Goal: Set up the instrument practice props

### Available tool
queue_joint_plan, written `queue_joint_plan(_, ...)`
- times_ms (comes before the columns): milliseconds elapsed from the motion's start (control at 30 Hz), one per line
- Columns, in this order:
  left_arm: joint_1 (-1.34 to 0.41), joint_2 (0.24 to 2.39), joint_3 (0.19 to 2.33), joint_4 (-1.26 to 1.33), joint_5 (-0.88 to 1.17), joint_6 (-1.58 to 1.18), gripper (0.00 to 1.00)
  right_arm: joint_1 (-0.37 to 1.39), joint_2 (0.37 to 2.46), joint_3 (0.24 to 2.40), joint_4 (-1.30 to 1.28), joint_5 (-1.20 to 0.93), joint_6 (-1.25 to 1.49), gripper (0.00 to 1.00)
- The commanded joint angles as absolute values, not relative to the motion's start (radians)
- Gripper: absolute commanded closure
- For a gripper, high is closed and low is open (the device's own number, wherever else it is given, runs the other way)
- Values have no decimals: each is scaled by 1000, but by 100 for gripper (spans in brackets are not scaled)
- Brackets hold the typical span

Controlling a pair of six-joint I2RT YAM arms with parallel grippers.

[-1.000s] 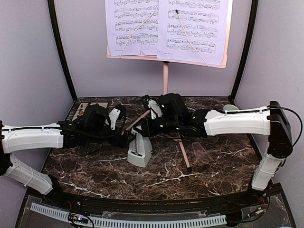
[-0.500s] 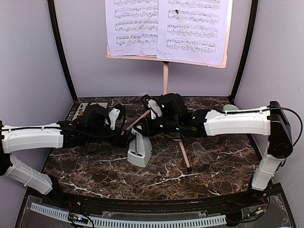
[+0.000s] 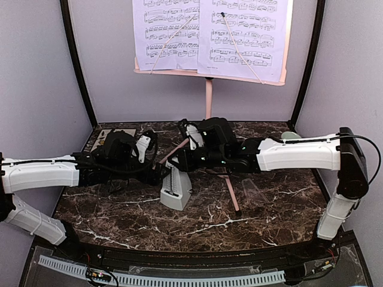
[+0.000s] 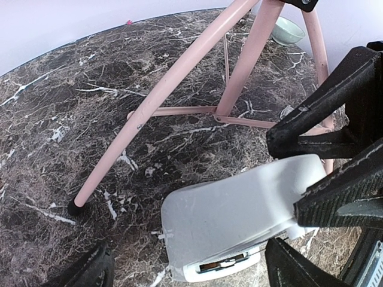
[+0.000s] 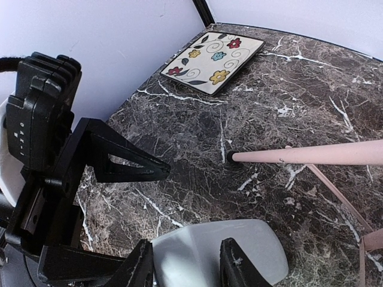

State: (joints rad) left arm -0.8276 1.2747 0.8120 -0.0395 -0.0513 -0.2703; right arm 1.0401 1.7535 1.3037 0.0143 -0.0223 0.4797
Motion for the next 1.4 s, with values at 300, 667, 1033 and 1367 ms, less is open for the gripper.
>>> queue_joint_plan(300, -871, 1243, 819, 23, -133, -347, 11, 1048, 1801, 1344, -21, 25, 492, 63)
queue_joint_plan(667, -902, 1220, 781, 73, -109, -272, 10, 1058, 1801, 1340, -25, 33, 502, 65)
queue_joint_plan(1033, -867, 977, 604, 38, -142, -328, 5, 1058, 1795, 1347, -25, 34, 489, 65)
queue_joint_plan(1367, -823, 1023, 585, 111, -30, -350, 4, 1058, 1801, 1349, -19, 24, 482, 65)
